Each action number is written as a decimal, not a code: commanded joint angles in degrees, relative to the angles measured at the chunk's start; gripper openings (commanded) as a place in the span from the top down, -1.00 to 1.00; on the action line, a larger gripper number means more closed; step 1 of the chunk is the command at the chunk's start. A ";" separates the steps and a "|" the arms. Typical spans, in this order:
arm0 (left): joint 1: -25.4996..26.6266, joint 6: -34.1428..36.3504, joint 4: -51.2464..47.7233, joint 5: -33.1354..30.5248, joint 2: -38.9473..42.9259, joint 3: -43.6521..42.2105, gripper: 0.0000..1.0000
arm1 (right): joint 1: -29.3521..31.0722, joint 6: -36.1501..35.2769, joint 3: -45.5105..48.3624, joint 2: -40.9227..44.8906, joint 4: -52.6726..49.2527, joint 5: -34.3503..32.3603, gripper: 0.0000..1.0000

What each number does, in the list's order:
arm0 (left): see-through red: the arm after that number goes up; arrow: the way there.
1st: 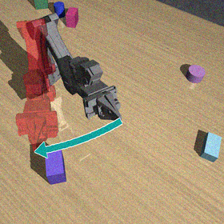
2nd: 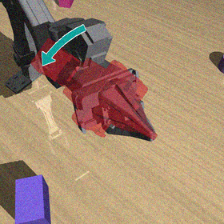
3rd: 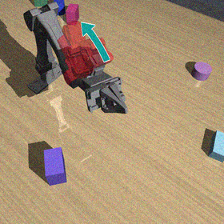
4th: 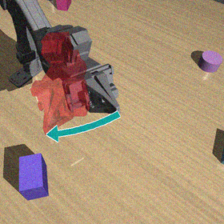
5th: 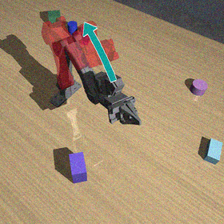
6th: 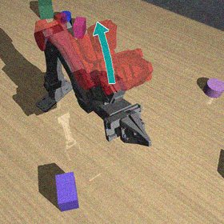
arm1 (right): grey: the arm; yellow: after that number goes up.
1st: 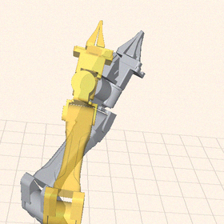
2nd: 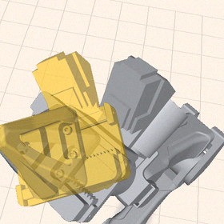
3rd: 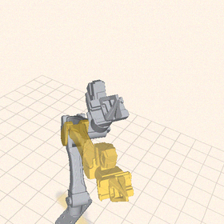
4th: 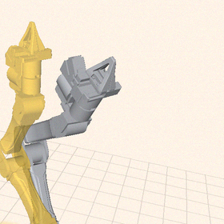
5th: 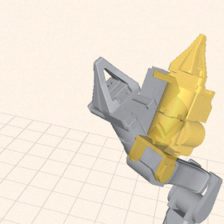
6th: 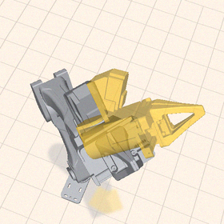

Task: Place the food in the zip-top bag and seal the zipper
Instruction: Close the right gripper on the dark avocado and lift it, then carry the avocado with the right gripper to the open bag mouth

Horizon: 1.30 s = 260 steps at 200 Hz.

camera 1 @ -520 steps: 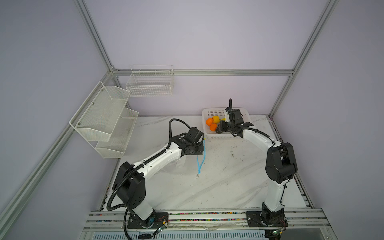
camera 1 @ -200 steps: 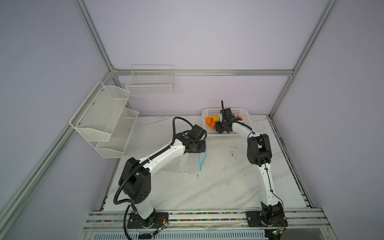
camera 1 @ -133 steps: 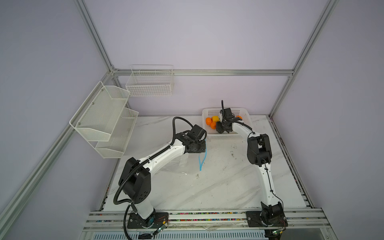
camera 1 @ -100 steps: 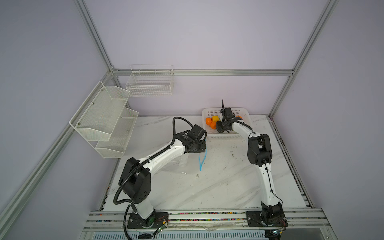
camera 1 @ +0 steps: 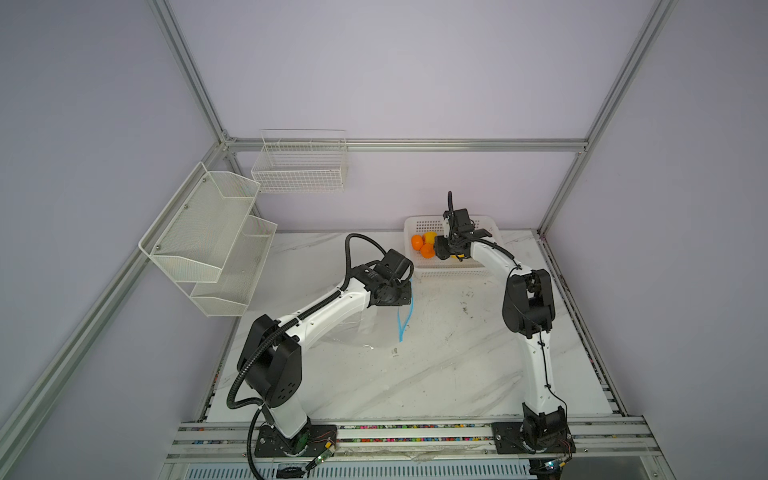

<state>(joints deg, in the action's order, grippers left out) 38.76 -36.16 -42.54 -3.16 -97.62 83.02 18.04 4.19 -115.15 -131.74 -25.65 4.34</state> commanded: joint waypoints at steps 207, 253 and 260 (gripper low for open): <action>-0.18 -1.70 1.47 2.63 -0.01 5.65 1.00 | 2.88 33.51 55.65 47.30 35.24 34.18 0.07; -0.18 -1.56 1.45 2.46 0.07 5.98 1.00 | 7.71 41.08 60.65 48.55 42.47 33.98 0.08; -0.18 -1.63 1.45 2.46 0.07 6.00 1.00 | 8.16 41.36 60.98 48.54 42.76 33.85 0.08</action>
<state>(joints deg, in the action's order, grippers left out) 38.76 -36.99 -42.35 -0.84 -97.62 84.03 23.99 39.86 -55.24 -84.55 10.28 37.39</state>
